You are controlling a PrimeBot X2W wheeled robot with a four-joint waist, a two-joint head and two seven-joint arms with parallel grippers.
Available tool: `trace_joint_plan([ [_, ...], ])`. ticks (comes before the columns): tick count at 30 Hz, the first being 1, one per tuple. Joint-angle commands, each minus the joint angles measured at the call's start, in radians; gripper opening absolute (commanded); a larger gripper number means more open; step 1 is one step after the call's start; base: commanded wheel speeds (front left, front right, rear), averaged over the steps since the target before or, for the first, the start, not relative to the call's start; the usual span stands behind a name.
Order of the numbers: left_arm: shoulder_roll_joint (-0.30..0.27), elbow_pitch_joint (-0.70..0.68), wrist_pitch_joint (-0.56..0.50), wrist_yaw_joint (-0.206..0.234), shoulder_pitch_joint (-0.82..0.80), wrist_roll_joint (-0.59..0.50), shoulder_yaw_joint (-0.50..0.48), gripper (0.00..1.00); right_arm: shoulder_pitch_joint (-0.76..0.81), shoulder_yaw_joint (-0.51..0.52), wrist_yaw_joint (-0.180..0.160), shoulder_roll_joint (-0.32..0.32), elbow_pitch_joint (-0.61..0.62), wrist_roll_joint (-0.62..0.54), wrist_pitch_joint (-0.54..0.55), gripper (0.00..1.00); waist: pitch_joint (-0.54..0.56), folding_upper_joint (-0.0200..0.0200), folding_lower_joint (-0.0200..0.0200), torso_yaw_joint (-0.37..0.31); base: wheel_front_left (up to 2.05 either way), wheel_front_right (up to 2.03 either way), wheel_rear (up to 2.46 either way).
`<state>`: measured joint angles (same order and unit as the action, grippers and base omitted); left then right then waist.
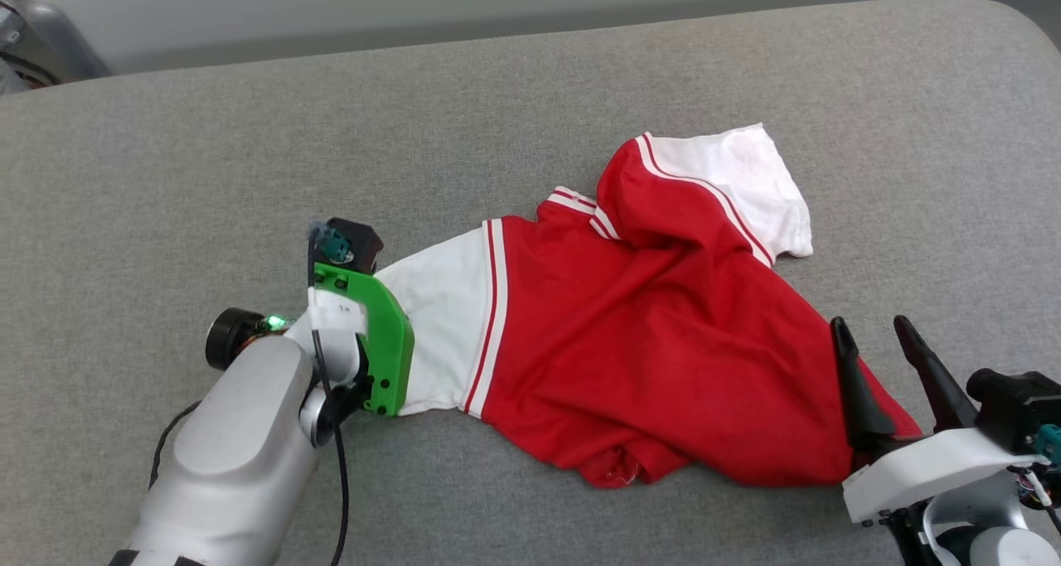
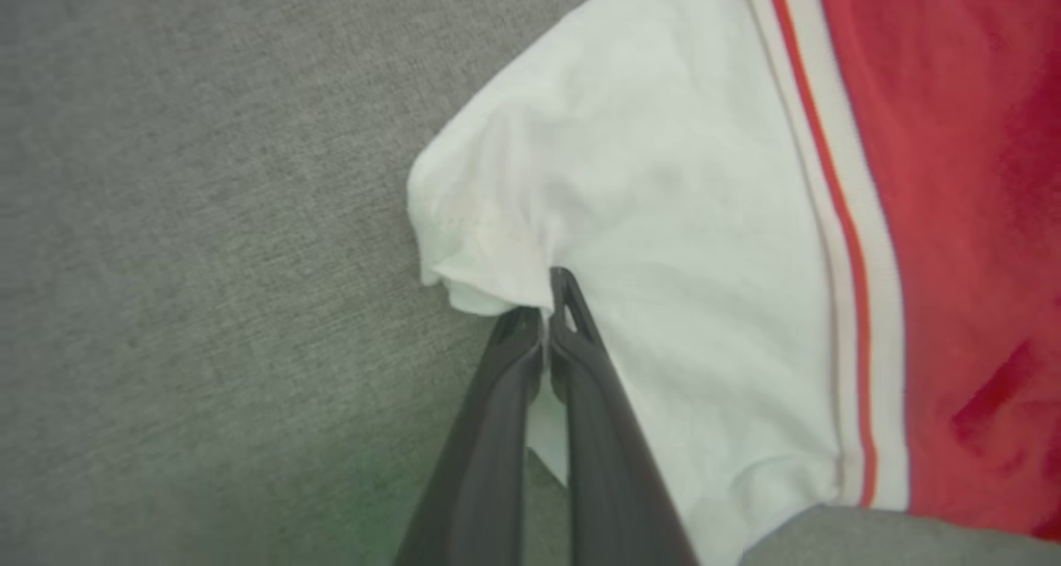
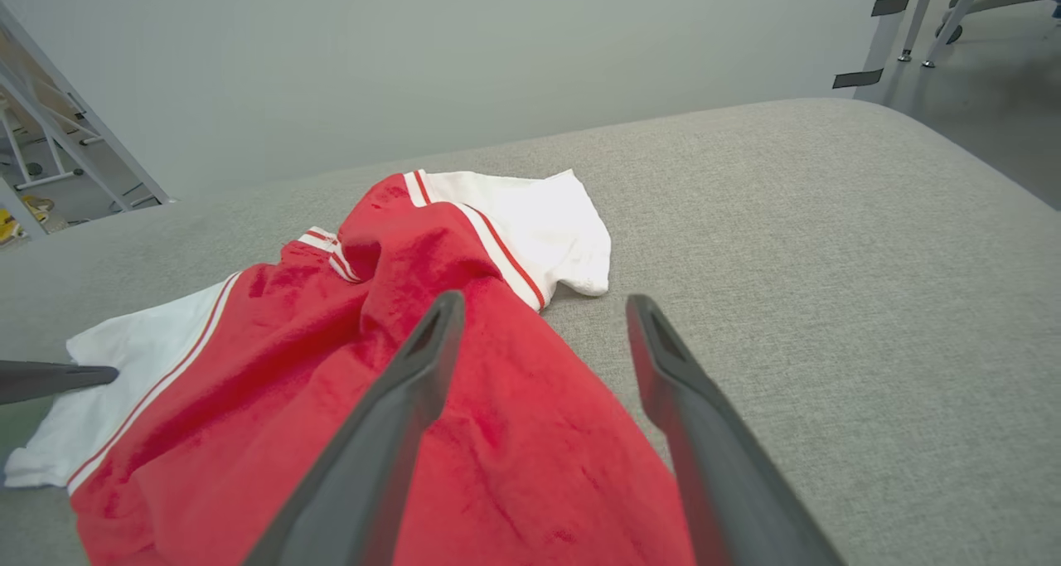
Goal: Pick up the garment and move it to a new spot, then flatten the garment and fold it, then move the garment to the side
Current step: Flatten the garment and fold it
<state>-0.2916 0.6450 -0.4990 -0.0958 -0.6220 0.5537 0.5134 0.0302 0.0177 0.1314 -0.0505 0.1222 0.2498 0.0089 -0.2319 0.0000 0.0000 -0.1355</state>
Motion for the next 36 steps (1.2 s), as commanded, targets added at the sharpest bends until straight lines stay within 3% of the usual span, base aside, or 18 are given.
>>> trace_joint_plan([
  [1, -0.013, 0.004, 0.024, 0.017, 0.054, -0.01, 0.003, 0.0, -0.021, 0.017, -0.001, 0.0, -0.007, 0.015, 0.004, 1.0, 0.02, 0.0, 0.0, 0.019, 0.0, 0.0, 0.0],
  [8, -0.052, -0.14, 0.141, 0.071, 0.127, -0.008, -0.042, 0.0, -0.117, 0.114, -0.001, -0.048, -0.094, 0.065, 0.054, 1.0, 0.046, 0.0, 0.0, 0.051, 0.0, 0.0, 0.0],
  [15, -0.066, -0.337, 0.149, 0.113, 0.178, -0.015, -0.044, 0.0, -0.314, 0.157, -0.001, -0.157, -0.336, 0.143, 0.219, 1.0, 0.036, 0.0, 0.0, 0.107, 0.0, 0.0, 0.0],
  [19, -0.054, -0.415, 0.144, 0.123, 0.173, -0.021, -0.032, 0.0, -0.451, 0.098, -0.001, -0.232, -0.481, 0.18, 0.379, 1.0, 0.0, 0.0, 0.0, 0.142, 0.0, 0.0, 0.0],
  [25, -0.025, -0.475, 0.139, 0.119, 0.132, -0.038, 0.001, 0.0, -0.632, 0.005, -0.001, -0.329, -0.623, 0.213, 0.537, 1.0, -0.063, 0.0, 0.0, 0.209, 0.0, 0.0, 0.0],
  [36, 0.024, -0.542, 0.167, 0.107, 0.047, -0.074, 0.046, 0.0, -0.87, -0.096, -0.001, -0.404, -0.83, 0.207, 0.596, 1.0, -0.181, 0.0, 0.0, 0.294, 0.0, 0.0, 0.0],
])
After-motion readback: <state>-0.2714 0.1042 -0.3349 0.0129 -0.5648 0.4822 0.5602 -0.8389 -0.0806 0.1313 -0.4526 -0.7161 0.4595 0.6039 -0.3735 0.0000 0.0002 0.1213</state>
